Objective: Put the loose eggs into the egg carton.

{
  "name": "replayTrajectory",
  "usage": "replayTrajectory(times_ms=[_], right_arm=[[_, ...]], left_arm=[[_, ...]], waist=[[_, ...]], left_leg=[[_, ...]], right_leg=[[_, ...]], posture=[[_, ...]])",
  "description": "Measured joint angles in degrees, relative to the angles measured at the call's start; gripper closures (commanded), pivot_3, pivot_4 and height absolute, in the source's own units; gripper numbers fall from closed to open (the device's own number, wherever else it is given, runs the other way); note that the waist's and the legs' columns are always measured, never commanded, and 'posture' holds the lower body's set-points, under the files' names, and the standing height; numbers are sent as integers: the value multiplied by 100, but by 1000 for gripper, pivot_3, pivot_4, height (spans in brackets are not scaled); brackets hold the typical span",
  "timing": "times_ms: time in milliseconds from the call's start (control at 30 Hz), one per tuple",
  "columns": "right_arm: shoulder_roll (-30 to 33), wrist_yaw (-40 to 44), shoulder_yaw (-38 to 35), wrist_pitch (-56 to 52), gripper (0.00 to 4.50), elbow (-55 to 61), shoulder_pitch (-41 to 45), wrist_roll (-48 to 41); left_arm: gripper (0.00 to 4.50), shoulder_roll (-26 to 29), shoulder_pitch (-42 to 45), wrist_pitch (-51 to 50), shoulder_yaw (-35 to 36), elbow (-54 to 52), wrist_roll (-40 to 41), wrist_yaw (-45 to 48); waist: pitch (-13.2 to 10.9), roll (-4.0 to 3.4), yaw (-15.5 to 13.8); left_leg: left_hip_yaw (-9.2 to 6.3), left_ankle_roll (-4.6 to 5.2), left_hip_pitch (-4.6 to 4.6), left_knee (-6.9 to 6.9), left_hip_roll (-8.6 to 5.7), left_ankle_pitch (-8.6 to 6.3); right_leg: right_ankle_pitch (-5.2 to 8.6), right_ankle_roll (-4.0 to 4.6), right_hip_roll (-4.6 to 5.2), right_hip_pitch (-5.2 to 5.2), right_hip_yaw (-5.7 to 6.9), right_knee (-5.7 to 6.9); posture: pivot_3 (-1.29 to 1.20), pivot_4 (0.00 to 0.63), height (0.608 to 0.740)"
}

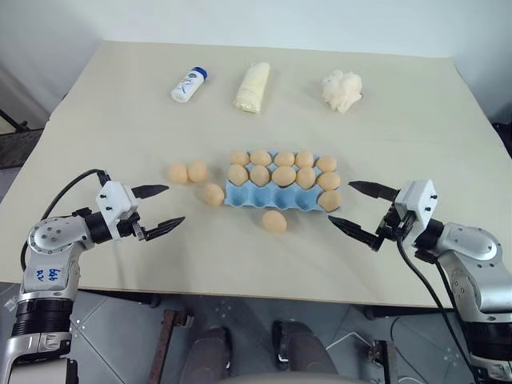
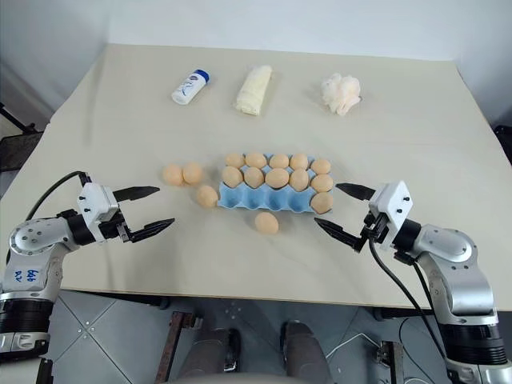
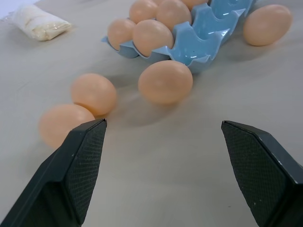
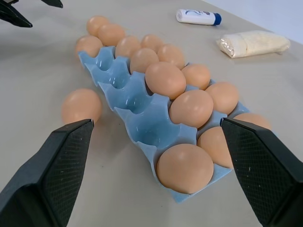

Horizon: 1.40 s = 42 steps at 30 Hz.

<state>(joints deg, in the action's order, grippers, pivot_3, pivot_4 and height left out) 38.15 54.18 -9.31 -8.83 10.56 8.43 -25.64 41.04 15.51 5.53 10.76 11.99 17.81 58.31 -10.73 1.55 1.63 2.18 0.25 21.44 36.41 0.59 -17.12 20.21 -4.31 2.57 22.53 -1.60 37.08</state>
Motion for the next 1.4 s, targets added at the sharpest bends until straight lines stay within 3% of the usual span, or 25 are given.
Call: replayTrajectory(times_ms=[233, 433, 533, 900, 1400], right_arm=[[-35, 40, 4, 15, 0, 0, -107, 38], [358, 528, 123, -193, 0, 247, -607, 27], [329, 584, 546, -378, 0, 520, -495, 37], [-873, 129, 2318, -292, 0, -189, 1008, 1220], [-1456, -36, 2535, 132, 0, -1185, 1448, 1678]], left_arm=[[373, -180, 114, -155, 0, -219, 173, -64], [373, -132, -26, -215, -79, -428, 351, 501], [373, -64, -84, -91, -291, -446, 323, 856], [373, -10, -265, -45, -431, -487, 328, 1263], [373, 21, -539, -97, -384, -714, 328, 1004]], waist=[[0, 0, -3], [0, 0, 14], [0, 0, 43], [-1, -1, 45], [-1, -2, 48]], left_leg=[[0, 0, 0, 2, 0, 0], [1, 0, -1, 8, 0, 0], [3, -1, -10, 20, 0, 3], [-1, -3, -8, 61, 1, 6], [-3, -1, 1, 64, 1, -2]], right_leg=[[-1, -1, -1, 0, 2, 6], [-1, -2, -2, -2, 0, 6], [0, 0, -3, -3, -4, 29], [-3, 12, 2, -1, -2, 54], [-3, 11, 2, 5, 9, 55]], posture=[[0, 150, 740], [0, 150, 740], [0, 150, 740], [0, 150, 740], [0, 150, 740]])
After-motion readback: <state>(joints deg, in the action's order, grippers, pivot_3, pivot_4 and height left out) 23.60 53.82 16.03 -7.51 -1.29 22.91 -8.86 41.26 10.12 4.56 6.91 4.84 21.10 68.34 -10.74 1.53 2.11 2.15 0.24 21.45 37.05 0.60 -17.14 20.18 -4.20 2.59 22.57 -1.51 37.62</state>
